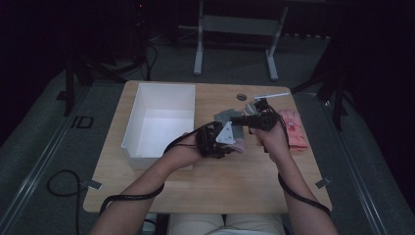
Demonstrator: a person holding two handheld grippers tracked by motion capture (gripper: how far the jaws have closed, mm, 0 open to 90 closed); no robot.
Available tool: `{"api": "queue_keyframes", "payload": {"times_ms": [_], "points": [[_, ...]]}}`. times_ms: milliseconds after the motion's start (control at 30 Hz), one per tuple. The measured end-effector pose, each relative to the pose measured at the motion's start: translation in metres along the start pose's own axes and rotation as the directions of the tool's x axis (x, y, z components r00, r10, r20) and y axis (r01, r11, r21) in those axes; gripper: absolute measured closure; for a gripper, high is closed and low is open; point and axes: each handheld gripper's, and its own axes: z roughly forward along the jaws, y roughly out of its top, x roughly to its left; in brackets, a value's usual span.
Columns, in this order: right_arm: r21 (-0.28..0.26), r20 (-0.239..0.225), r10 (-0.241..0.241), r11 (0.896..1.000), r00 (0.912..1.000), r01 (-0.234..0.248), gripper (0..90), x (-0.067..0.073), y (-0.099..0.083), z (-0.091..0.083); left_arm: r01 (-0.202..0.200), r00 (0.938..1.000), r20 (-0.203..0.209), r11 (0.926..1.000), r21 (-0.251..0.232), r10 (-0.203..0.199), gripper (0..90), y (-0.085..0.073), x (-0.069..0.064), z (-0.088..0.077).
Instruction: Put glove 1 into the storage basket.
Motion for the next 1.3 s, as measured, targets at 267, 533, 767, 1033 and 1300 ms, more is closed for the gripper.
{"api": "queue_keyframes", "payload": {"times_ms": [267, 533, 767, 1033, 1300], "points": [[-0.016, -0.028, -0.021, 1.000, 0.9994, 0.020, 73.7, 0.020, 0.018, 0.014, -0.008, 0.9997, -0.022, 0.9997, 0.024, 0.008, 71.2, -0.010, 0.009, -0.023], [-0.006, -0.049, -0.040, 0.999, 0.9980, 0.040, 73.8, 0.042, 0.033, 0.037, -0.009, 0.9989, -0.045, 0.9983, 0.058, 0.012, 71.2, -0.031, 0.019, -0.048], [-0.002, -0.059, -0.056, 0.998, 0.9967, 0.056, 73.8, 0.060, 0.041, 0.061, -0.005, 0.9982, -0.059, 0.9950, 0.100, 0.011, 71.1, -0.052, 0.026, -0.064], [0.006, -0.087, -0.075, 0.997, 0.9934, 0.076, 73.9, 0.085, 0.051, 0.094, -0.001, 0.9986, -0.052, 0.9919, 0.127, 0.008, 71.0, -0.078, 0.034, -0.085], [0.026, -0.116, -0.080, 0.996, 0.9901, 0.084, 73.9, 0.109, 0.058, 0.127, 0.035, 0.9979, -0.058, 0.9908, 0.131, -0.027, 71.0, -0.118, 0.040, -0.104]]}}
